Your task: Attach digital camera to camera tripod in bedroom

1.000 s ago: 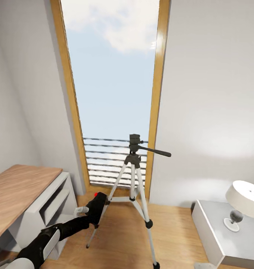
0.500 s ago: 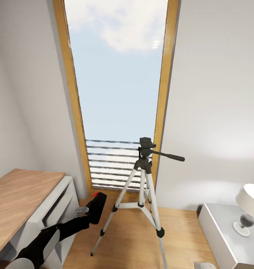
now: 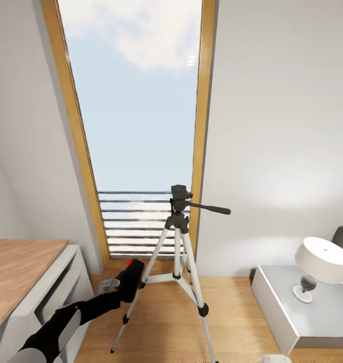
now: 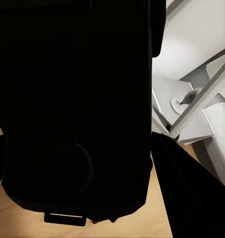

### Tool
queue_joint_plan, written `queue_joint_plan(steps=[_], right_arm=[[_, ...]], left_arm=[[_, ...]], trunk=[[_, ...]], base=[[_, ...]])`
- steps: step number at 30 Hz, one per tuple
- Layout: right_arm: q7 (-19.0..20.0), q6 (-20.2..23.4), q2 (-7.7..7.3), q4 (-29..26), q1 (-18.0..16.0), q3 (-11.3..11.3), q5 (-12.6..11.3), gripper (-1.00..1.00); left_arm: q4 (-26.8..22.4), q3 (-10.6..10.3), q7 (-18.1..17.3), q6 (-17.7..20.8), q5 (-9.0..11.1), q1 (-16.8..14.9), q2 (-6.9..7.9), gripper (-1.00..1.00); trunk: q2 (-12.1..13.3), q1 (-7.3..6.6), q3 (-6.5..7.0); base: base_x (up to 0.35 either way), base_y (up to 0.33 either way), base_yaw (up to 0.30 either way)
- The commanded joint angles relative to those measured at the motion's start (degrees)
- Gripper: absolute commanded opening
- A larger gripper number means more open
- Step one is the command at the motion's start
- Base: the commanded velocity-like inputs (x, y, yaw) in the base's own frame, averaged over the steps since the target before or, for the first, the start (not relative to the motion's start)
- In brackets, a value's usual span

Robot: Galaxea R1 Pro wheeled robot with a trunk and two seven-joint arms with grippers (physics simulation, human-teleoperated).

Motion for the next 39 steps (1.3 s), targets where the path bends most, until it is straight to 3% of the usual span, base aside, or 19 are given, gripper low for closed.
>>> queue_joint_plan(steps=[1,9,22,39], right_arm=[[-0.1,-0.3,0.01,0.2,-0.1,-0.1,0.2,1.0],[-0.1,-0.3,-0.06,0.2,-0.1,-0.1,0.2,1.0],[-0.1,-0.3,-0.08,0.2,-0.1,-0.1,0.2,1.0],[0.1,-0.3,0.01,0.2,-0.1,0.0,0.2,1.0]], left_arm=[[0.0,-0.2,-0.1,0.4,0.6,0.0,0.06,-1.0],[0.2,-0.1,-0.1,0.6,0.6,0.0,0.13,-1.0],[0.6,-0.1,-0.1,0.7,0.7,0.0,0.15,-1.0],[0.4,-0.2,0.0,0.5,0.5,0.0,0.07,-1.0]], trunk=[[0.0,0.02,-0.02],[0.0,0.02,-0.02],[0.0,0.02,-0.02],[0.0,0.02,-0.02]], base=[[0.001,0.001,-0.244],[-0.003,0.014,-0.181],[-0.172,0.185,-0.011],[-0.024,0.023,0.0]])
